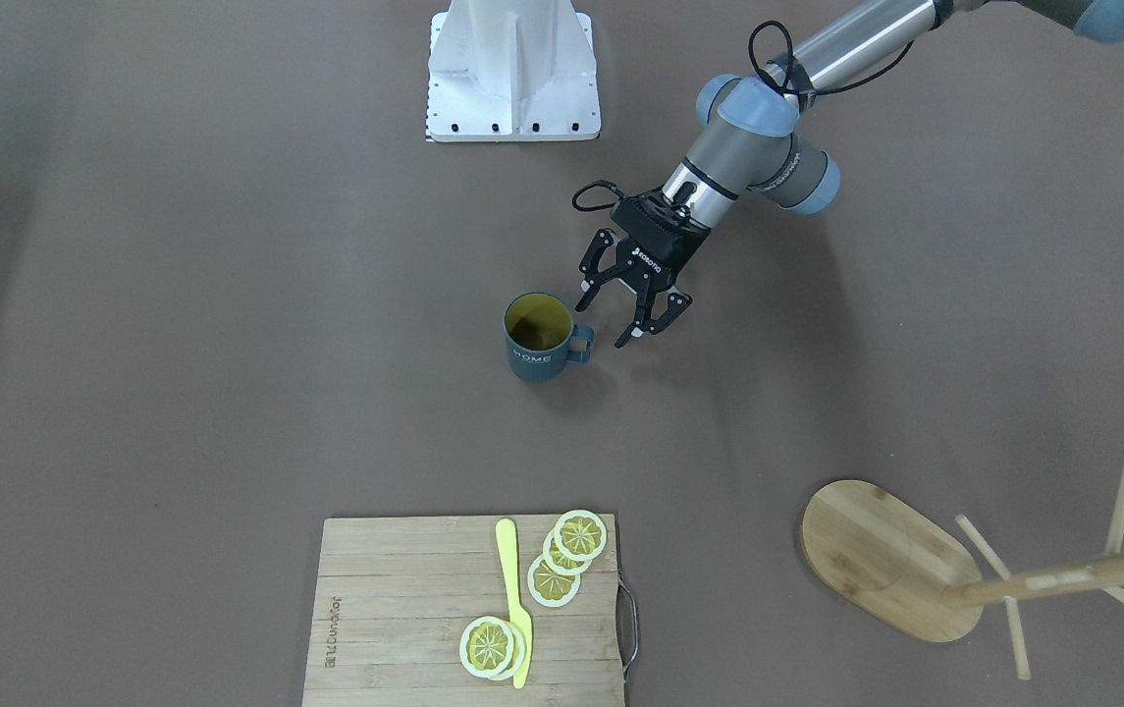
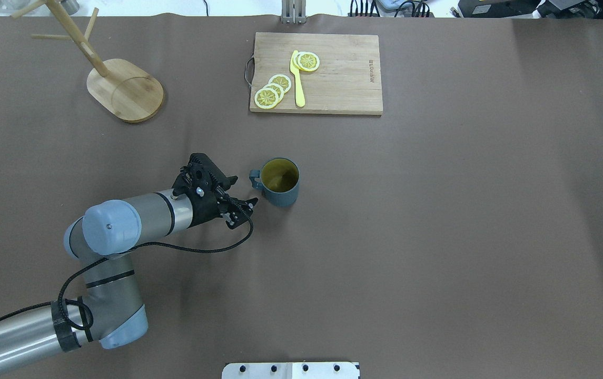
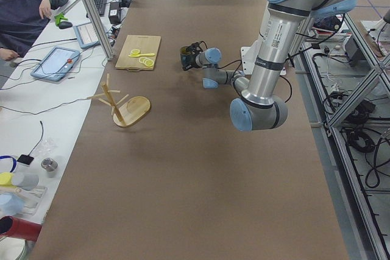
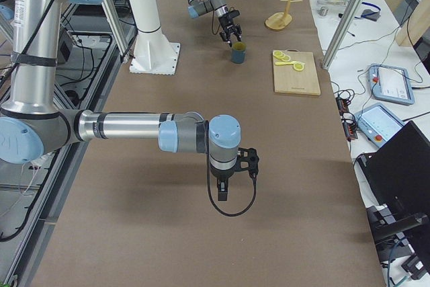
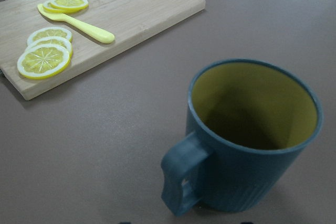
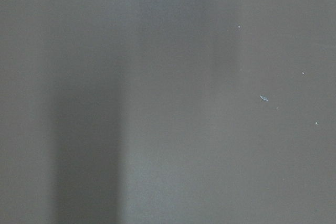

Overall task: Hang cup on storage rack
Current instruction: 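Move the left gripper to the blue mug's handle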

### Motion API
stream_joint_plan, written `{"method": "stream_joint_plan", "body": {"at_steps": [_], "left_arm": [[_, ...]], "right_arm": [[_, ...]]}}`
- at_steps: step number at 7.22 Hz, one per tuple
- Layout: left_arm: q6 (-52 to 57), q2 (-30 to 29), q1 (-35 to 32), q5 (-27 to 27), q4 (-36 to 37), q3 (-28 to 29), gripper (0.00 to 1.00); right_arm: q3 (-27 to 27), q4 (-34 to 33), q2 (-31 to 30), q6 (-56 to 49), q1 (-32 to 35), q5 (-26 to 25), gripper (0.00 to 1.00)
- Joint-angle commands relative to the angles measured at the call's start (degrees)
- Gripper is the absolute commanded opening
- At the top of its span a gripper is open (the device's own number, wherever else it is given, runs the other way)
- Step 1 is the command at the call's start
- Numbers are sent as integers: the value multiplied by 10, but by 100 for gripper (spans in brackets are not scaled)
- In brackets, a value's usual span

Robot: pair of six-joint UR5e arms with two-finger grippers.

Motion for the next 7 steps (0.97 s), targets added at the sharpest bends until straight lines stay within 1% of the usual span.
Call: {"method": "stream_joint_plan", "body": {"at_steps": [1,4,7], "left_arm": [[-1,-5,0,0,2,2,60],[-4,-24,-1,1,6,16,56],[-13,-24,-9,1,9,23,54]], "right_arm": [[0,1,0,0,0,0,100],[0,1,1,0,0,0,100],[0,0,3,0,0,0,100]]}}
